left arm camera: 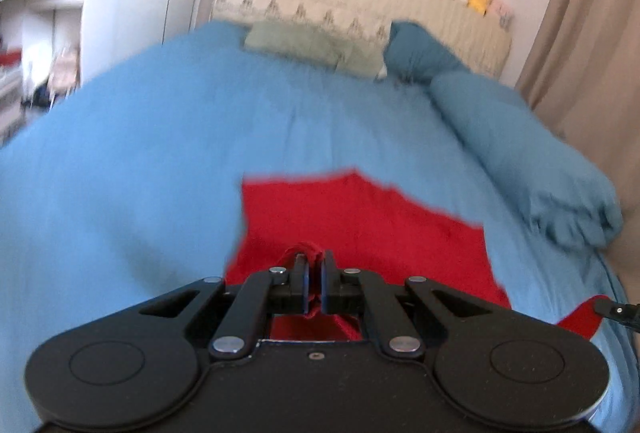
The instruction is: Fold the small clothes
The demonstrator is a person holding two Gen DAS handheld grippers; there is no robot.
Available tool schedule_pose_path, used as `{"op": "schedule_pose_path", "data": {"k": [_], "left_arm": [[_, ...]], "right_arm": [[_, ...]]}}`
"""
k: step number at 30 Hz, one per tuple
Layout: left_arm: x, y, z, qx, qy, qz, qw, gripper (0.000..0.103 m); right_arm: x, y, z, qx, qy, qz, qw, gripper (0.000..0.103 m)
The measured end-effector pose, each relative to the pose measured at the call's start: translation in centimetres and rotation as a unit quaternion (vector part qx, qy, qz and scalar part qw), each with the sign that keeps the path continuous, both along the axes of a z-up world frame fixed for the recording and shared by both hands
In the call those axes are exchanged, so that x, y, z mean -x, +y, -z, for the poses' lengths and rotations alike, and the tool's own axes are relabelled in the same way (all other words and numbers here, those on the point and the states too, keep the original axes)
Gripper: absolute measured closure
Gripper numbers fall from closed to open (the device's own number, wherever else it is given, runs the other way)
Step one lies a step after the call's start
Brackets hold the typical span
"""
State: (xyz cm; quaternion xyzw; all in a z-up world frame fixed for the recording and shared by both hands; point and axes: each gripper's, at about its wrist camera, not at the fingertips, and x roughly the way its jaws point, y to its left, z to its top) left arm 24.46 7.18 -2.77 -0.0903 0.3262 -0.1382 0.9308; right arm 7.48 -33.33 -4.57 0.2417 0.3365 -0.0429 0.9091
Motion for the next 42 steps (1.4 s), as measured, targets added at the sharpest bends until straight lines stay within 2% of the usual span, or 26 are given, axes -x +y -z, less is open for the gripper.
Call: {"op": "schedule_pose_path", "data": {"k": [4,7,10,14,19,24,29,31,32,33,35,37,38,39,42], "left_arm": [[-7.6,-1.3,-1.1,0.011,-0.02,-0.015,0.9996,0.098],[-13.2,-2.8,-0.1,0.005,-0.021,-0.025,0.9995,0.098],[-18.0,-4.1,2.3,-0.001,-0.004,-0.037,0.9993,0.098],[-22.9,-5.0,6.7,0.004,0.021,-0.063,0.9978,0.098],[-26.3,-5.1,10.4,0.006,0.043,-0.084,0.9955,0.098],[-28.6,-5.0,12.0,0.015,0.054,-0.095,0.9939,0.098],[-29.6,-5.8,13.3,-0.005,0.066,-0.1,0.9927,0.096],[-29.5,-5.7,13.5,-0.012,0.065,-0.113,0.9914,0.082],[-29.3,-5.4,13.5,-0.014,0.066,-0.126,0.9896,0.059],[-29.2,-5.1,13.2,-0.01,0.062,-0.135,0.9889,0.042],[-27.7,-4.6,12.1,-0.011,0.035,-0.134,0.9903,0.038],[-26.0,-5.2,10.6,-0.038,0.011,-0.112,0.993,0.031],[-25.0,-5.6,10.1,-0.051,-0.001,-0.102,0.9935,0.019],[-23.7,-6.3,9.7,-0.063,-0.011,-0.086,0.9942,0.0],[-20.6,-8.4,10.0,-0.088,-0.02,-0.011,0.9958,0.0]], "right_arm": [[-7.4,-2.2,-1.6,0.017,-0.028,0.01,0.999,0.08],[-13.1,-3.8,-1.0,0.019,-0.036,0.029,0.999,0.08],[-18.8,-5.2,0.8,0.043,-0.026,0.041,0.998,0.08],[-25.3,-6.2,5.5,0.071,-0.003,0.036,0.997,0.08],[-29.2,-7.2,10.8,0.075,0.015,0.049,0.996,0.08],[-32.0,-8.1,13.4,0.077,0.025,0.063,0.995,0.08],[-32.9,-7.8,15.7,0.085,0.043,0.066,0.993,0.08],[-32.8,-7.7,16.1,0.094,0.047,0.076,0.992,0.075],[-32.6,-7.7,16.2,0.101,0.043,0.083,0.991,0.06],[-32.4,-7.7,16.1,0.107,0.04,0.09,0.989,0.031],[-31.6,-7.5,15.5,0.125,0.024,0.105,0.986,0.012],[-30.2,-7.2,14.2,0.141,-0.003,0.097,0.985,0.011],[-29.6,-6.8,13.7,0.146,-0.011,0.086,0.986,0.011],[-28.9,-6.3,13.2,0.151,-0.02,0.074,0.986,0.009],[-26.9,-4.0,12.5,0.175,-0.033,0.031,0.984,0.001]]}}
